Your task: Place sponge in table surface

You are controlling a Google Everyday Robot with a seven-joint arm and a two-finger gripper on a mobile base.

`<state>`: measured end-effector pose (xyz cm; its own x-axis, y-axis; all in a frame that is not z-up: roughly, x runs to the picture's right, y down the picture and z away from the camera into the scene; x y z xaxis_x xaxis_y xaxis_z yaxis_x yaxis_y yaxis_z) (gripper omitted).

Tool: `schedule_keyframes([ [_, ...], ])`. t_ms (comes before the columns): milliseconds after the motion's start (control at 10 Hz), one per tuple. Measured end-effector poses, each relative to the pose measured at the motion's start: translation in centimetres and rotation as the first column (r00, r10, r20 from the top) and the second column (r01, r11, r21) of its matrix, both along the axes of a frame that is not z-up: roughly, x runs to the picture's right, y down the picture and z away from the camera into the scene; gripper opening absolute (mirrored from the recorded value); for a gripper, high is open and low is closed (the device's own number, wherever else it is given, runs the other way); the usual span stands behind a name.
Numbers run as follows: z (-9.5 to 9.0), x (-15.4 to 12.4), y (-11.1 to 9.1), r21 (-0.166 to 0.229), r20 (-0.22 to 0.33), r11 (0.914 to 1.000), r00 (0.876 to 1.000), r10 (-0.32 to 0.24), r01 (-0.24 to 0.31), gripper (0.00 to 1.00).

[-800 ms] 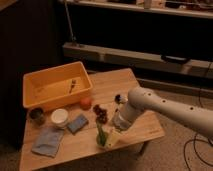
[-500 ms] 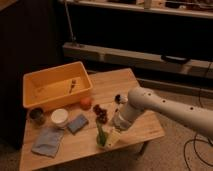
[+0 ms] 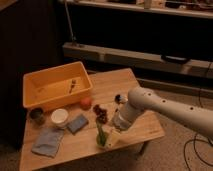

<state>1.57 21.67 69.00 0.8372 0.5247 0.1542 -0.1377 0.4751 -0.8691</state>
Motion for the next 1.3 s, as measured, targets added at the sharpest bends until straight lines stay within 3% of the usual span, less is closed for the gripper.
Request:
schedule_keyframes([
  [1300,-0.05,-0.01,-0.11,0.011,-0.001,0.9999,1.0,-0.008,0.008,0.8],
])
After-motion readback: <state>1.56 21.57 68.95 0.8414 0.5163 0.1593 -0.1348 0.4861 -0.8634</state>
